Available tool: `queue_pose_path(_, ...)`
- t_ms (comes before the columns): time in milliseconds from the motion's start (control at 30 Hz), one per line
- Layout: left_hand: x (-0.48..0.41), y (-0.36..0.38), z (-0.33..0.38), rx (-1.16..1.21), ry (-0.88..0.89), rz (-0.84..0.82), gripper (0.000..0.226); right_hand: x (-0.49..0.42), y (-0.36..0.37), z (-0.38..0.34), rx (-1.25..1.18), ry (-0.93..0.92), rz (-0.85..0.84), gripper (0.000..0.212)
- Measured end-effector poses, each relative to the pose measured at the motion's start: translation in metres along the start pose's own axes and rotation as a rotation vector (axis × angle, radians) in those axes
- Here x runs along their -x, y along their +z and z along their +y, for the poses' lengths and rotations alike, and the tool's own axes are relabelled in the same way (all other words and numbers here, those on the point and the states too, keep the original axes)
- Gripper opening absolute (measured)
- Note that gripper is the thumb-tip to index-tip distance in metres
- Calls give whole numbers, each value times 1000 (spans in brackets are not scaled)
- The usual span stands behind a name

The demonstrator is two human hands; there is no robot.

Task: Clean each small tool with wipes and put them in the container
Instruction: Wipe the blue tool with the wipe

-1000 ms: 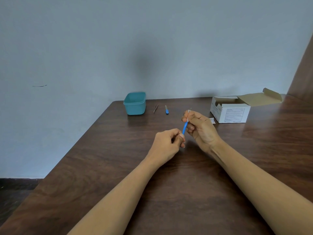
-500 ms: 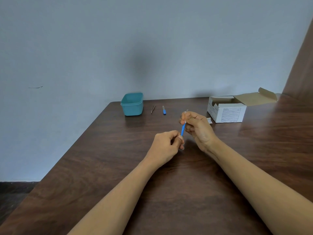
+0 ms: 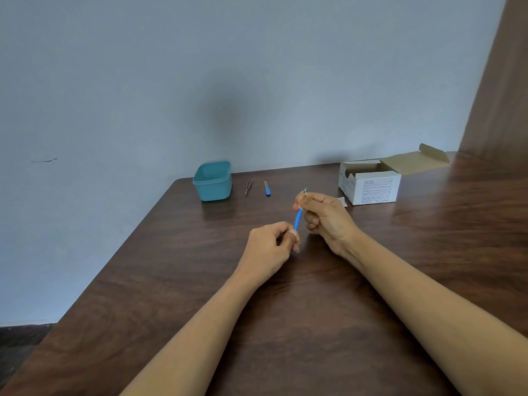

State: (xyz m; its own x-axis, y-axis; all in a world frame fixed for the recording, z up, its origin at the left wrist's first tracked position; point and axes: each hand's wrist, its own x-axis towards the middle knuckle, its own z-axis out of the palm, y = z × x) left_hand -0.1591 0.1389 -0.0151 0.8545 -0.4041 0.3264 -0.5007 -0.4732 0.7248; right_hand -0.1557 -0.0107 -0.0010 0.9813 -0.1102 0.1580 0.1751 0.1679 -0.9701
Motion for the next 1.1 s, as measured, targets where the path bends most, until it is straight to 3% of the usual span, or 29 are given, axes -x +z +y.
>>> queue_pose_path(233,1,0,3,-25,18,-38,24,-3,5,4,-23,-5,-62,30)
queue_pose_path(333,1,-1,2,-18,3,-15,23,-3,1,5,-168,32,-74,24)
queue_pose_path(433,0,-2,2,-6,3,5,23,-4,0,7,-312,78,19,11)
queue_pose_path(600,0,-2,2,-8,1,-6,21,-6,1,7,-302,67,65,7)
queue_pose_path(833,0,-1,1,-47,2,-43,19,-4,0,1,-62,-11,-35,29)
queue_pose_path(1100,3,-1,4,-67,27,-30,19,-1,3,4,-298,160,-154,20)
